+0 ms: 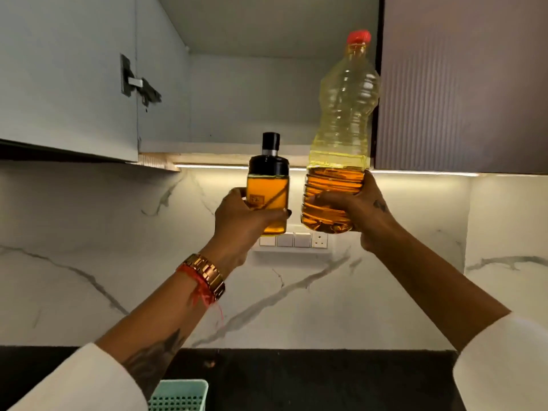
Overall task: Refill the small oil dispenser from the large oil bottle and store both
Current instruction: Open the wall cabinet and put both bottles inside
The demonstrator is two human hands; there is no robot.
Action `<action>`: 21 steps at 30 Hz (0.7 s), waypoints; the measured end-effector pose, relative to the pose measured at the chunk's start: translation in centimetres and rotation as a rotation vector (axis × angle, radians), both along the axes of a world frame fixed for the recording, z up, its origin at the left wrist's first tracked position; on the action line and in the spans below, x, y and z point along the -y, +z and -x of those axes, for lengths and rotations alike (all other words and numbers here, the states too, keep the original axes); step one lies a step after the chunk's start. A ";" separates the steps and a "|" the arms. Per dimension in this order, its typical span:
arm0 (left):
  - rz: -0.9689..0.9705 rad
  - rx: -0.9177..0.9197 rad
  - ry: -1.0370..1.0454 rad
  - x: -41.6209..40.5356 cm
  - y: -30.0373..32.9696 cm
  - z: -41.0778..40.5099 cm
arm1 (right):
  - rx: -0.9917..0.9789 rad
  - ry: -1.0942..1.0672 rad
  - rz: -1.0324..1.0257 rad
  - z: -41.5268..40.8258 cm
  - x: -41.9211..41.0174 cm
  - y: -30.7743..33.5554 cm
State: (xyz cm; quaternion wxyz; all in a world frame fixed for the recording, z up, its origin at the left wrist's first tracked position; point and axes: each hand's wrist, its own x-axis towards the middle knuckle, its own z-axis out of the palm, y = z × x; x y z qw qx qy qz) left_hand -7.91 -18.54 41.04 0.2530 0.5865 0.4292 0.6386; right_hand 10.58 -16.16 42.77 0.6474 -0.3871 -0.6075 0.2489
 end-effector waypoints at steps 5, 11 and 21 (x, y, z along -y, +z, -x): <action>-0.026 0.070 -0.055 -0.9 5.4 0.6 | -0.013 0.139 -0.037 0.9 -0.9 5.6; -0.005 0.113 -0.116 -2.3 12.0 2.5 | 0.022 0.229 -0.045 2.2 -2.2 12.3; 0.035 0.080 0.058 -10.4 18.0 7.3 | -0.016 0.247 0.106 6.3 -10.9 19.3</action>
